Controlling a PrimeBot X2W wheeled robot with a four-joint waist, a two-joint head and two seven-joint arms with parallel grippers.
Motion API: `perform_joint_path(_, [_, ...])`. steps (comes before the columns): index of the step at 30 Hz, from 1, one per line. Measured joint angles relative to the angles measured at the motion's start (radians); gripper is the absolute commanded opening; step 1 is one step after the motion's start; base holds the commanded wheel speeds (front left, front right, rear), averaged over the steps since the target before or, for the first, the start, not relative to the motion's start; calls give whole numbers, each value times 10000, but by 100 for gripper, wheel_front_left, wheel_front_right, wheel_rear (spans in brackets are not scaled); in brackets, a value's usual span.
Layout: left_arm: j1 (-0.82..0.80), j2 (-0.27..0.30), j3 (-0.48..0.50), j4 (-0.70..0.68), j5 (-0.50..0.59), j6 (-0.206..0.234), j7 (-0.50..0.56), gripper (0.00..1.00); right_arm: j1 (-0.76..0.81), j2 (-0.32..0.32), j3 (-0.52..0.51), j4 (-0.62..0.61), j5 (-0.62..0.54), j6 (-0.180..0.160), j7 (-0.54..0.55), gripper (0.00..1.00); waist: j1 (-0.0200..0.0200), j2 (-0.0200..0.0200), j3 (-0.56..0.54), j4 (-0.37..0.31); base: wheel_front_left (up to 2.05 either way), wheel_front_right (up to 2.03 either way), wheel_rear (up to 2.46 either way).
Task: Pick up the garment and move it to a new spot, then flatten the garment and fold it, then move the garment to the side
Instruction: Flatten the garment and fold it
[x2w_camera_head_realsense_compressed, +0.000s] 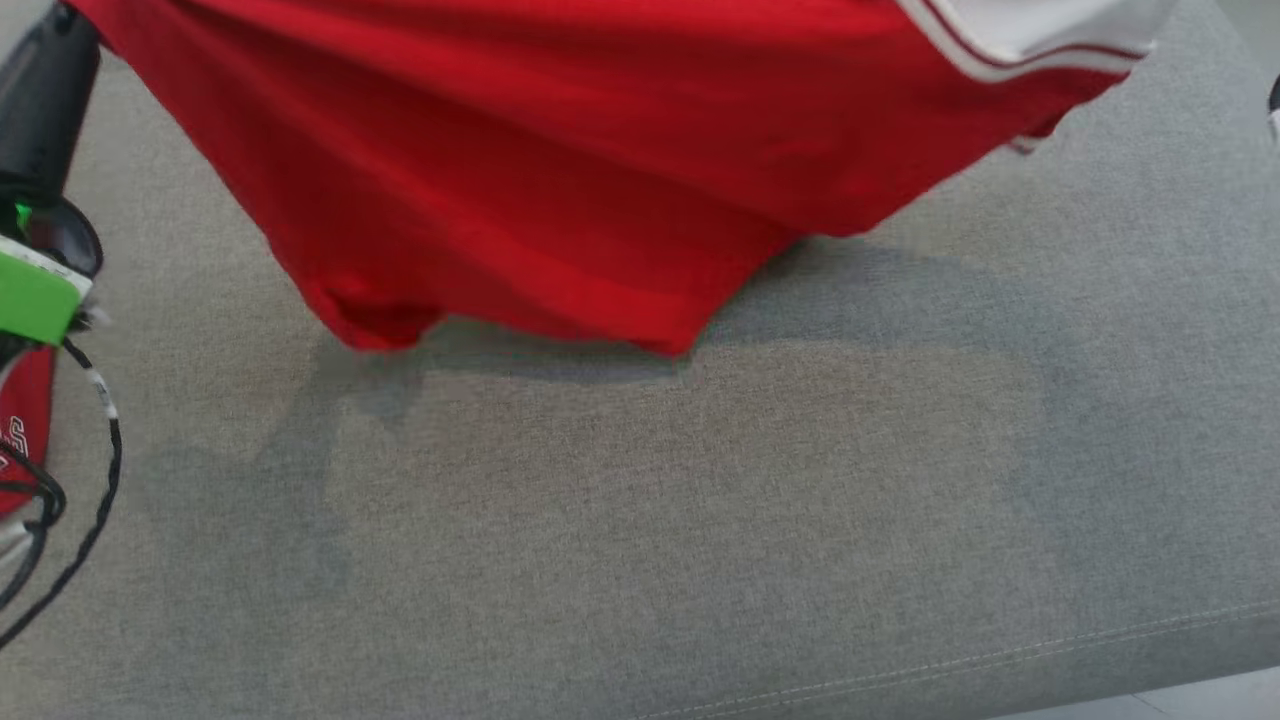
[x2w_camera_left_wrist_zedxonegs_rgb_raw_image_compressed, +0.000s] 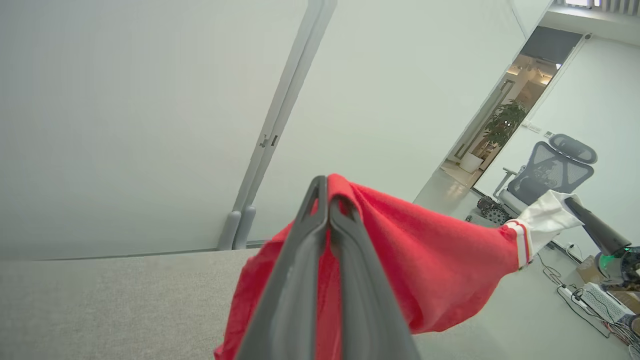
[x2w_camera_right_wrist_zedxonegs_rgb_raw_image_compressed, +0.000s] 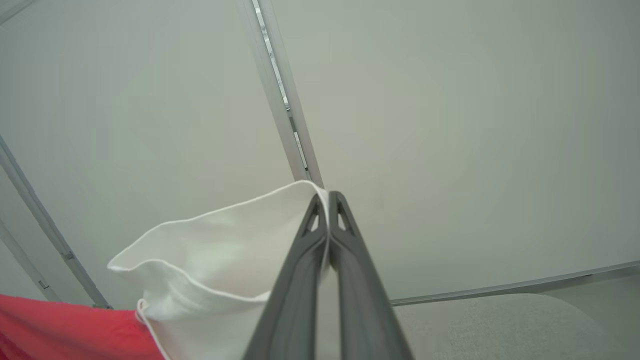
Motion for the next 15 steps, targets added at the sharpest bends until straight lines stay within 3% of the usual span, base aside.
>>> perform_joint_path(6, [-926,293,196,-568,263,-259,4,0,-658,88,-286,-186,155,0,-142,0,0,0,-99,51,0,0,0])
perform_joint_path(10, [-115,401,33,-708,560,-330,-35,0,543,311,-54,25,324,0,54,0,0,0,-85,-21,0,0,0])
perform_joint_path(15, [2606,-581,-686,-587,-130,-316,-389,0,3299,984,-119,696,731,-4,240,0,0,0,87,-89,0,0,0])
